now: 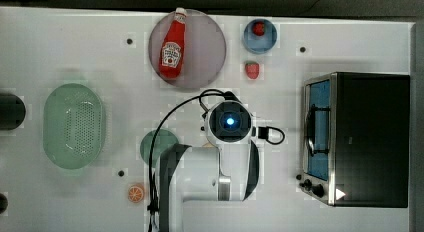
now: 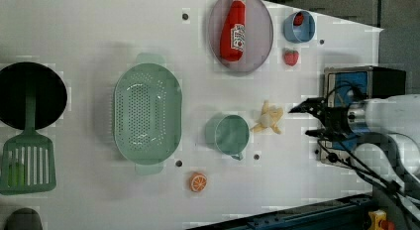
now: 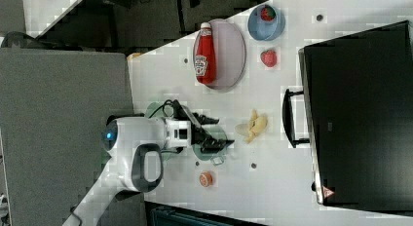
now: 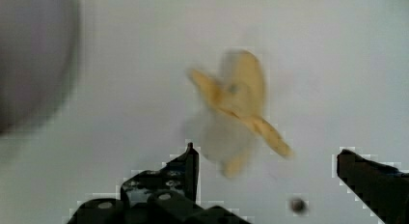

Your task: Pick banana from table and place on oven.

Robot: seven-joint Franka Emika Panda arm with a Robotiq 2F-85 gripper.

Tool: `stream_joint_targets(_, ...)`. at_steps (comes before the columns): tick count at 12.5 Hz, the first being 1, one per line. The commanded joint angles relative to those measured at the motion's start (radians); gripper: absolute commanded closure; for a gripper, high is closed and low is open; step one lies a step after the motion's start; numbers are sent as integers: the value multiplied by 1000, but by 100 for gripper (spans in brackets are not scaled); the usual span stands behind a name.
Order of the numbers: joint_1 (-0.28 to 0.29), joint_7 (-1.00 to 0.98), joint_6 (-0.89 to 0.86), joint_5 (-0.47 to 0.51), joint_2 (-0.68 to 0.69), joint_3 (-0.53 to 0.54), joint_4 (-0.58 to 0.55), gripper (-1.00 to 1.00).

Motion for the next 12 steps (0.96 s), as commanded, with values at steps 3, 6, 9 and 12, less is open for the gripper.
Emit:
stream_joint_targets(3,-13,25,239,2,145,-12,-43,-100)
stream_joint_targets(6,-13,25,330,2,234,-12,-47,-100)
stream_joint_targets(9,-12,26,390,2,286,-9,-48,-69)
stream_joint_targets(12,-10,25,416,2,301,-7,-48,5)
